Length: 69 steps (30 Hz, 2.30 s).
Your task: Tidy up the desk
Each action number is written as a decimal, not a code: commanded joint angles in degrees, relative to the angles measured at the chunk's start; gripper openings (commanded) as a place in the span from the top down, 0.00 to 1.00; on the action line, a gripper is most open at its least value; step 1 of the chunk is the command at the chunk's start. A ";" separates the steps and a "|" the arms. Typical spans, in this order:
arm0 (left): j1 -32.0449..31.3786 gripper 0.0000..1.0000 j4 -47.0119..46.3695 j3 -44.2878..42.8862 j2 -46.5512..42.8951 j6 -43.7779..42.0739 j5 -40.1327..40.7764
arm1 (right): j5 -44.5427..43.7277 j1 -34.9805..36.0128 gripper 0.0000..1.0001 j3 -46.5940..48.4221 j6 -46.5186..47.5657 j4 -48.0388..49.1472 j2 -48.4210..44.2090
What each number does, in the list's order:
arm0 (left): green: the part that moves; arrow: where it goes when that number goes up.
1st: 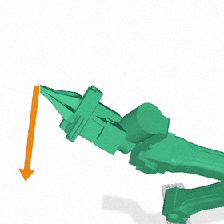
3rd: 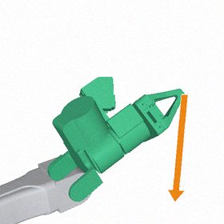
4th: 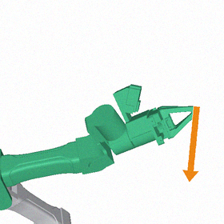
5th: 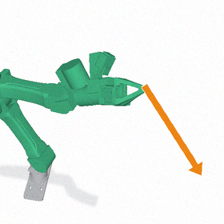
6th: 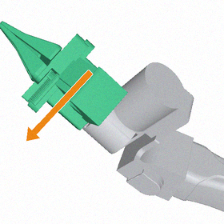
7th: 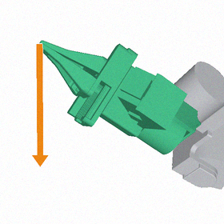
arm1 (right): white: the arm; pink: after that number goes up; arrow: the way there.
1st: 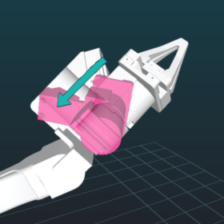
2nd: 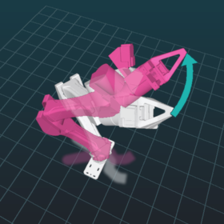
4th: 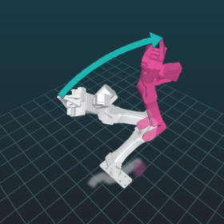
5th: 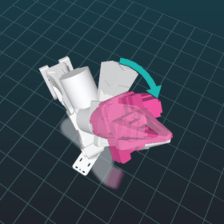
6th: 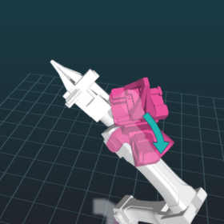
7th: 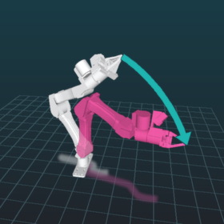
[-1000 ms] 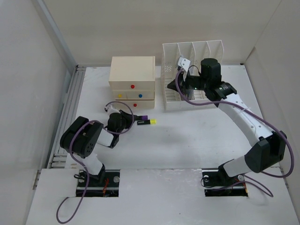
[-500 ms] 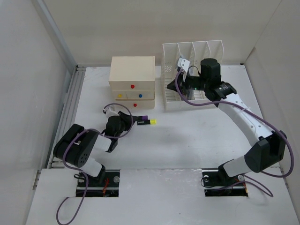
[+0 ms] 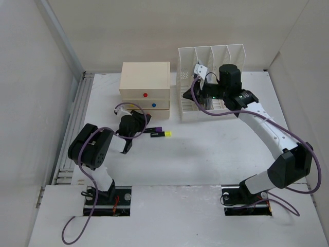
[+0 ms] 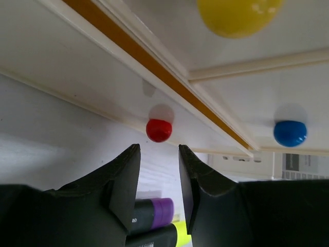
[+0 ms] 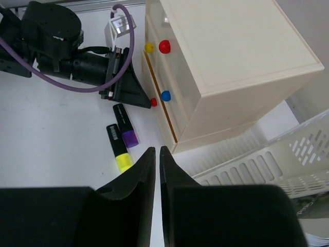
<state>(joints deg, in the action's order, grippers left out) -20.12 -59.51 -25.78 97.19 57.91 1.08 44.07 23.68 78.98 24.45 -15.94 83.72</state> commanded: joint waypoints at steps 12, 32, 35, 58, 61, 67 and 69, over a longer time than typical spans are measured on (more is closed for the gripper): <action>0.61 0.67 -1.05 -5.51 4.94 -0.87 1.73 | 2.60 0.49 0.87 0.21 0.78 1.27 -0.23; 0.61 0.95 -0.26 -6.04 5.47 -2.10 6.83 | 4.18 -0.04 0.87 0.21 1.30 0.74 -0.23; 0.61 0.98 -1.04 -4.20 5.47 -2.63 6.83 | 4.18 -0.04 0.87 0.21 1.30 0.74 -0.23; -3.00 1.00 -2.19 7.76 -3.76 -2.10 6.30 | 4.70 -0.04 0.85 0.21 1.30 0.74 -0.75; -4.40 1.00 -2.19 10.30 -5.51 -1.57 6.30 | 5.23 -0.04 0.85 0.21 1.30 0.74 -0.75; -6.77 1.00 -2.19 14.09 -8.50 -0.96 7.97 | 5.23 -0.57 0.85 0.21 1.30 0.74 -0.75; -7.65 1.00 -2.19 14.88 -9.03 -0.35 7.97 | 5.23 -0.57 0.85 0.21 1.30 0.74 -1.28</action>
<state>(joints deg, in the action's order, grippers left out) -26.39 -64.05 -13.67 90.11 57.19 8.45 47.16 23.57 78.91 25.28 -16.10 83.72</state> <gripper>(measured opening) 0.193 0.145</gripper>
